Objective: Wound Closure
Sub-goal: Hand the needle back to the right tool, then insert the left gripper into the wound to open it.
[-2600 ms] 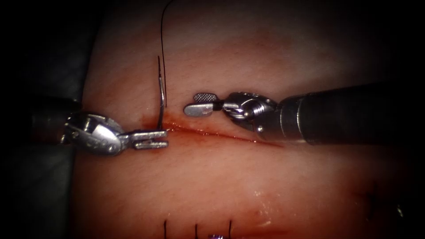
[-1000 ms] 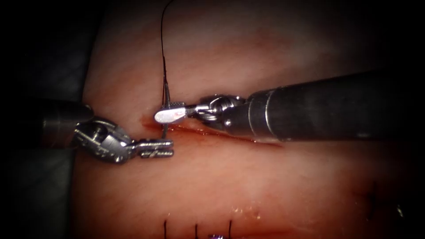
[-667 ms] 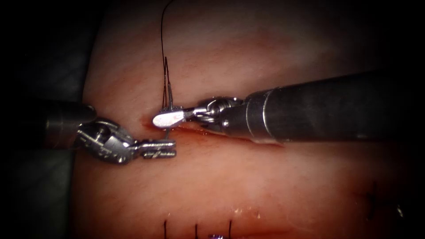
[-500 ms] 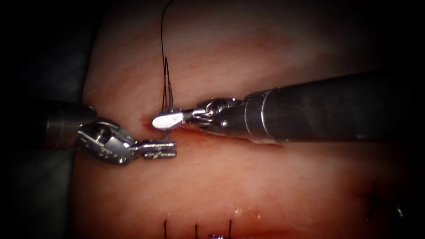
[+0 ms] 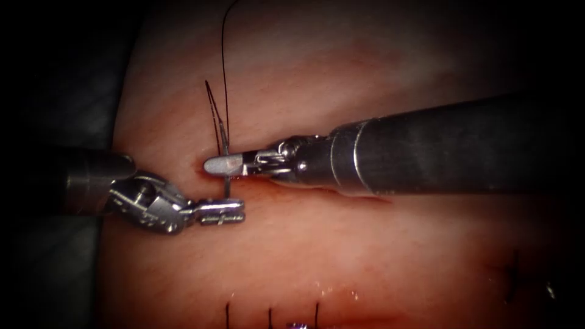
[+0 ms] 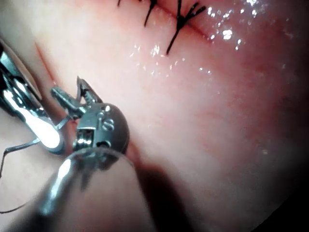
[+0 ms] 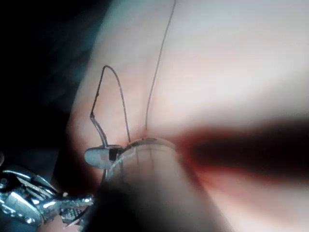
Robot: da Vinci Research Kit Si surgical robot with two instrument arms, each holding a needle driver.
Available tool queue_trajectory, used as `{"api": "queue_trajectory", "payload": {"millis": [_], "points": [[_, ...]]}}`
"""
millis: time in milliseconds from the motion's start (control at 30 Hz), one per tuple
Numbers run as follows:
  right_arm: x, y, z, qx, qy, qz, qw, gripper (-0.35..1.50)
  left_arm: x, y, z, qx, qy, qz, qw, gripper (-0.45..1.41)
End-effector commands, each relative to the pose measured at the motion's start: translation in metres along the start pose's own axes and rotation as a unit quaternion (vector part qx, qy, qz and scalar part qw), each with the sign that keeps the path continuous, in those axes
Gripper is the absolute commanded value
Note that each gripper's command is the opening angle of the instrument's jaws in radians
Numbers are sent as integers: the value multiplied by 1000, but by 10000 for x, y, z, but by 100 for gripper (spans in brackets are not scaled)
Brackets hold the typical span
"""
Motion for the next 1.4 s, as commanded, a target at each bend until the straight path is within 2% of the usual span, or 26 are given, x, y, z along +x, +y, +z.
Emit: {"api": "queue_trajectory", "payload": {"millis": [33, 100, 233, 300, 367, 400, 433, 500, 567, 600, 667, 700, 933, 1133, 1400], "points": [[0, 4, 2, 1, -3, -1, 1000, -35, -5, 0, 2, 8, 1, -37, 999, 51], [1, 5, -1, 1, -4, -1, 1000, -35, -5, -4, -3, 15, -6, -102, 995, 78], [3, 8, -4, 2, -5, 2, 1000, -35, -3, -12, -12, 20, -19, -168, 985, 116], [4, 9, -4, 2, -4, -7, 1000, -35, -1, -15, -17, 24, -29, -191, 981, 128], [6, 10, -5, 6, 1, -13, 1000, -35, 1, -17, -22, 25, -36, -198, 979, 130], [6, 11, -5, 6, 3, -19, 1000, -35, 2, -18, -25, 26, -40, -205, 978, 126], [7, 12, -5, 6, 5, -28, 1000, -35, 2, -18, -28, 26, -43, -205, 977, 113], [9, 13, -5, 6, 11, -51, 999, -35, -1, -19, -34, 29, -57, -206, 977, 61], [11, 14, -5, 6, 16, -77, 997, -35, -5, -18, -37, 32, -64, -212, 975, 29], [12, 14, -6, 5, 21, -85, 996, -35, -7, -18, -39, 25, -70, -217, 973, 1], [14, 16, -7, 5, 24, -100, 995, -35, -14, -16, -41, 7, -86, -233, 969, -36], [14, 16, -7, 3, 28, -108, 994, -35, -18, -15, -41, -1, -95, -238, 967, -45], [15, 17, -14, 17, 48, -142, 989, -35, -51, -7, -33, -47, -150, -271, 950, -45], [13, 17, -17, 17, 47, -145, 988, -35, -80, -2, -23, -65, -196, -282, 937, -45], [13, 14, -21, 18, 47, -161, 986, -35, -107, 6, -10, -116, -244, -287, 919, -45]]}}
